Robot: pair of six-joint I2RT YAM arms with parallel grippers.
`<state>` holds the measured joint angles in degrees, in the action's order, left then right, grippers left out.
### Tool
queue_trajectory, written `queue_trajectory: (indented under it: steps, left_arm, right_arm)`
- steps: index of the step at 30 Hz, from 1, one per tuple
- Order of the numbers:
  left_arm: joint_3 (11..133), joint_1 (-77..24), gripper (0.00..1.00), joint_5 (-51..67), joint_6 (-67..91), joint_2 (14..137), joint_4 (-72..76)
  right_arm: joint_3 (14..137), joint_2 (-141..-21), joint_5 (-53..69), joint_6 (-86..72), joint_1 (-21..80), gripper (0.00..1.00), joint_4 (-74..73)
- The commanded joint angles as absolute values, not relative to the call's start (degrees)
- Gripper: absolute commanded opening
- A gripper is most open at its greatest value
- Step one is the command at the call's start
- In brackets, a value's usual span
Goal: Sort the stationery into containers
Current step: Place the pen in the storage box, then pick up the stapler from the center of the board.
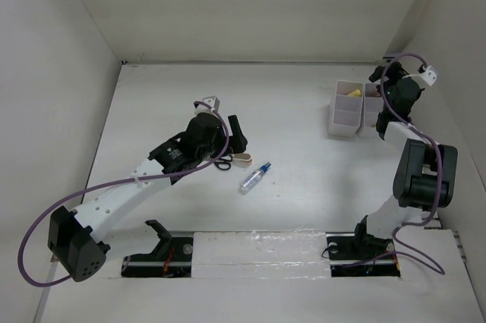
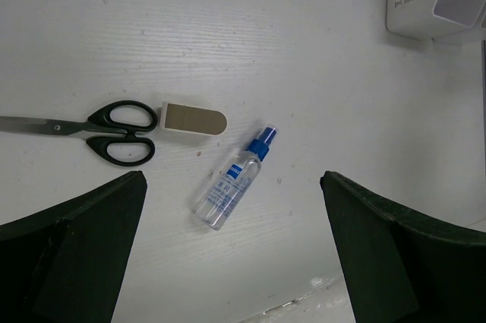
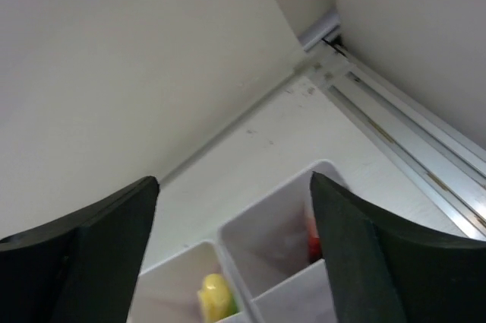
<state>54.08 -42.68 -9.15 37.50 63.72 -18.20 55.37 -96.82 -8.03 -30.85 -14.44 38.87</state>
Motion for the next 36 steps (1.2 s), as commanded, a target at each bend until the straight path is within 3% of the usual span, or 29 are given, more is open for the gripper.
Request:
queue_trajectory:
  steps: [1, 4, 9, 13, 19, 29, 36]
  left_arm:
    - [55.0, -42.7, 1.00, -9.0, 36.7, 62.4, -17.0]
    - [55.0, -42.7, 1.00, -9.0, 36.7, 63.0, -17.0]
    - [55.5, -42.7, 1.00, -9.5, 37.3, 64.7, -17.6]
    - [56.8, -39.9, 1.00, -10.1, 39.3, 64.7, -20.2]
    - [57.5, -39.9, 1.00, -14.3, 41.7, 64.7, -22.0]
    - [55.7, -39.9, 1.00, -13.4, 47.5, 68.2, -20.7]
    - [56.2, -39.9, 1.00, -13.4, 49.1, 71.0, -20.2]
  right_arm:
    - [55.2, -89.4, -7.0, -28.8, -12.5, 0.91, 42.7]
    - [55.7, -84.6, -9.1, -24.5, -8.2, 1.00, 37.8]
    - [63.7, -80.3, -24.7, -19.8, 5.5, 1.00, 14.5]
    - [65.8, -78.0, -23.1, -19.3, 12.8, 1.00, -2.8]
    - [56.1, -66.1, -6.0, -19.9, 16.8, 1.00, -6.0]
    - [54.1, -52.1, -7.5, -18.1, 25.9, 1.00, -16.8]
    - [52.2, -47.8, -2.2, -20.0, 29.8, 1.00, -15.4]
